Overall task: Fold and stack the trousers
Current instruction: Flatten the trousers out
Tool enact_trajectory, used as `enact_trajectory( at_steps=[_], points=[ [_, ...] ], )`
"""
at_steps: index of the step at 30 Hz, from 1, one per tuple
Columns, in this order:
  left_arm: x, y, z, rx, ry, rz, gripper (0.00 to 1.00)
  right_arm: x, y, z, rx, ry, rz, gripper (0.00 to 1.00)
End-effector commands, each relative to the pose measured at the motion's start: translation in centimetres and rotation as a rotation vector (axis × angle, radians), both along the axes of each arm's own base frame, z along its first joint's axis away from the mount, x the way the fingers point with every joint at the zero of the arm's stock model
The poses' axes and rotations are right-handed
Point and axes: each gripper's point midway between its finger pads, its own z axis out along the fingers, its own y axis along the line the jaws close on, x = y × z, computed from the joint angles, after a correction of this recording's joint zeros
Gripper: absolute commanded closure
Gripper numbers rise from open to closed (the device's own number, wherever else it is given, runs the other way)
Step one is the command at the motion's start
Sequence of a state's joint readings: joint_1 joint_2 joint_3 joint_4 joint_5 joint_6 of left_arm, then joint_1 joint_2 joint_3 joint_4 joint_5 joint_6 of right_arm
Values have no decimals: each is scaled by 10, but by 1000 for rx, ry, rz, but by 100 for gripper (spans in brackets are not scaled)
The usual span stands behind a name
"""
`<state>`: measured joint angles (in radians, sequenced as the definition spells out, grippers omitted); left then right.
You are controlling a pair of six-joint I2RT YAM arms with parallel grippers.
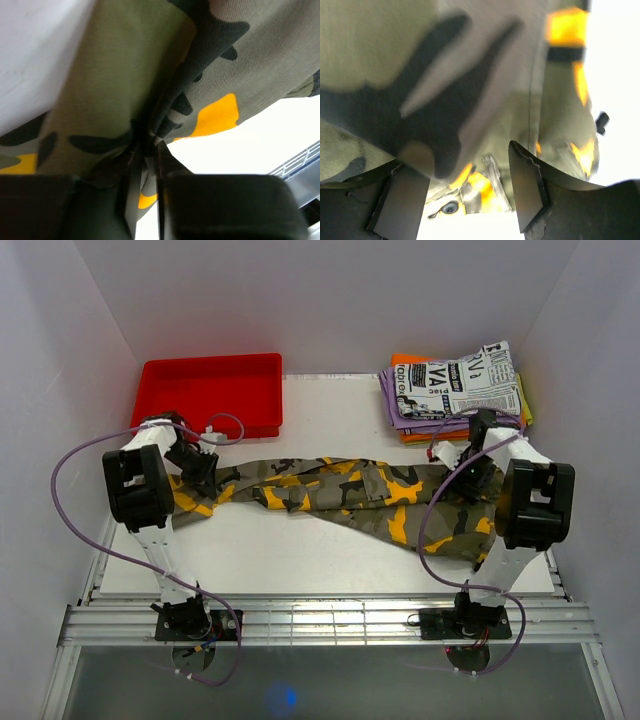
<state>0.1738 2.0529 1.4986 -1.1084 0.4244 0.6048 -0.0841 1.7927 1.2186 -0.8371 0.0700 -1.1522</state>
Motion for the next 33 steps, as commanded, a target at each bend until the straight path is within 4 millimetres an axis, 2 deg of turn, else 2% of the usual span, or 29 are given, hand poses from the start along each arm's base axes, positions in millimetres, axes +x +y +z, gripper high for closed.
enact_trajectory(
  at_steps=[1, 2, 4, 6, 9, 11, 14, 17, 18, 19, 23, 27, 31, 32, 33],
  points=[
    [-9, 18, -2, 19, 38, 58, 76, 79, 10, 50, 31, -232, -1, 34],
    [-10, 24, -3, 18, 45, 78, 78, 86, 25, 57, 96, -251, 31, 34],
    [-17, 26, -2, 5, 73, 96, 85, 92, 39, 71, 161, -272, 91, 34],
    [-23, 28, 0, -5, 89, 103, 87, 100, 43, 95, 183, -322, 130, 32],
    [-24, 24, 11, -53, 79, 110, 85, 100, 44, 112, 206, -364, 169, 30],
    [-21, 19, 22, -99, 59, 100, 78, 99, 37, 117, 210, -378, 163, 30],
    [-18, 12, 35, -145, 29, 75, 75, 106, 23, 119, 207, -399, 122, 30],
    [-22, 19, 32, -112, 20, 26, 70, 146, -3, 125, 259, -414, -110, 30],
    [-21, 22, 30, -99, 16, 15, 69, 158, -8, 111, 293, -371, -189, 30],
    [-16, 25, 32, -84, 2, 9, 64, 164, -13, 120, 325, -378, -269, 30],
    [-7, 27, 37, -80, -21, -1, 44, 161, -20, 92, 348, -366, -390, 27],
    [0, 26, 48, -89, -50, -1, 38, 166, -30, 64, 361, -359, -499, 24],
    [-1, 28, 45, -79, -27, 20, 36, 153, -13, 27, 461, -253, -600, 23],
    [0, 27, 46, -81, -26, 25, 35, 151, -3, 22, 518, -228, -606, 29],
    [5, 26, 53, -89, -45, 28, 34, 147, 3, 22, 564, -205, -625, 41]
  ],
)
